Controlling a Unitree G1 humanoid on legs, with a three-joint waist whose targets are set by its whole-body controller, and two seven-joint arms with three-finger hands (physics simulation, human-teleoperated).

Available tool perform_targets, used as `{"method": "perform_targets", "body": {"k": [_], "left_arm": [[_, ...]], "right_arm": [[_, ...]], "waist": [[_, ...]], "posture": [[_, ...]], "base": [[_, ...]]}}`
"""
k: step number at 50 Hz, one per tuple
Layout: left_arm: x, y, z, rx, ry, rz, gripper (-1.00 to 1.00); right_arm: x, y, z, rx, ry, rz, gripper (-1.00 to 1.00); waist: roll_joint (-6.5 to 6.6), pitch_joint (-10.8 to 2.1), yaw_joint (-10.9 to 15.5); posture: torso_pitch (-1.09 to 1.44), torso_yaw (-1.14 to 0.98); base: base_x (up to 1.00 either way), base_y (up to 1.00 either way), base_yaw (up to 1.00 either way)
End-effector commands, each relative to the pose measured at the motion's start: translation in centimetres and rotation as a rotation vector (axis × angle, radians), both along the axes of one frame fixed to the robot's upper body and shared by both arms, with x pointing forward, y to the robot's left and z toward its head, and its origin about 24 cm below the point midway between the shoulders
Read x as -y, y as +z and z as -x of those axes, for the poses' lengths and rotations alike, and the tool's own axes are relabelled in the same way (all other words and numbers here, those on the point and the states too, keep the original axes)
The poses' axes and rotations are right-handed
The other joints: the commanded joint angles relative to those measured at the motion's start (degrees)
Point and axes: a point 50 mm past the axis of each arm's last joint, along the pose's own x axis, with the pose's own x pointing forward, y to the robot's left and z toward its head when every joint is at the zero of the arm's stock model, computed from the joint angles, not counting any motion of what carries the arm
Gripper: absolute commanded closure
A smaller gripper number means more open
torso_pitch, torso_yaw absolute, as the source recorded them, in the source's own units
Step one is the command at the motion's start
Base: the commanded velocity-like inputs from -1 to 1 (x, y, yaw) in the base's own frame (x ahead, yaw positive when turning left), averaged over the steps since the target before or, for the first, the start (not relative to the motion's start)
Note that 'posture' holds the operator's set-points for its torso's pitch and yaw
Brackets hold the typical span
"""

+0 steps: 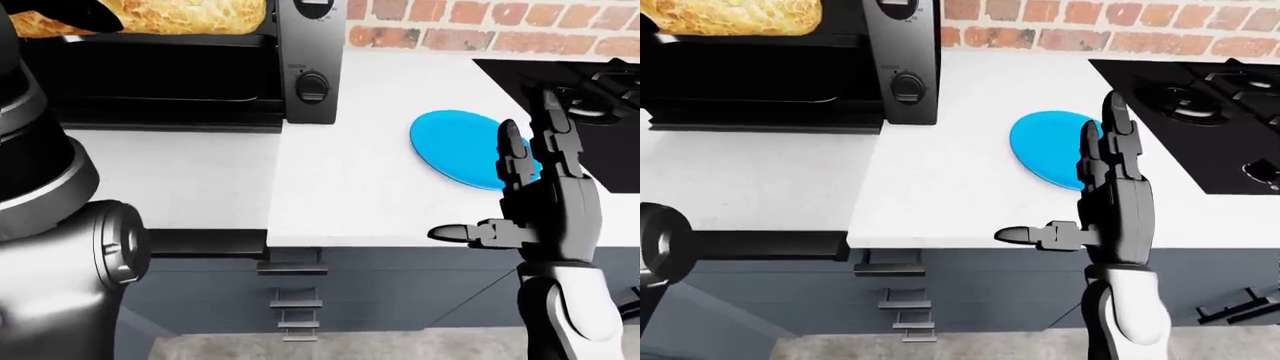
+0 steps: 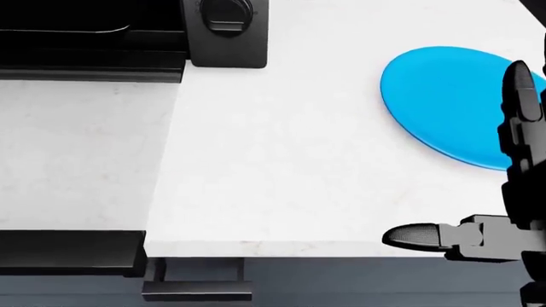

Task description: Place the baguette on the tray of the toaster oven.

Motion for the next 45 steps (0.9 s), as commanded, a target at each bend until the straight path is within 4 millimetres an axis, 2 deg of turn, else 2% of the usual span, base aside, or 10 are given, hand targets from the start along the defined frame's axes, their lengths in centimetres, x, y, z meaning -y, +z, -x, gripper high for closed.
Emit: {"method": "perform_targets", "body": {"k": [1, 16, 32, 45], "left_arm": [[0.0, 1.2, 1.2, 0.082, 0.002, 0.004, 1.0], [-0.6, 1.4, 0.3, 0.125, -0.035, -0.053, 1.0], [-3.9, -0.8, -1.1, 0.123, -0.015, -0.075, 1.0], [-5.6, -0.3, -2.4, 0.177, -0.004, -0.092, 1.0]], "right_arm": [[-0.2, 1.1, 0.5, 0.077, 0.005, 0.018, -1.0], [-0.3, 1.0, 0.3, 0.074, 0.005, 0.017, -1.0], [-0.3, 0.8, 0.1, 0.07, 0.004, 0.017, -1.0], [-0.3, 0.7, 0.1, 0.067, 0.0, 0.021, -1.0]], "waist": [[0.27, -1.51, 0.02], [0.26, -1.56, 1.55], [0.3, -1.91, 4.37], [0.09, -2.17, 6.2]], "posture": [[0.0, 0.01], [0.0, 0.09], [0.0, 0.16], [0.0, 0.17]], "base": [[0.0, 0.0, 0.0], [0.0, 0.0, 0.0], [0.0, 0.0, 0.0], [0.0, 0.0, 0.0]]}}
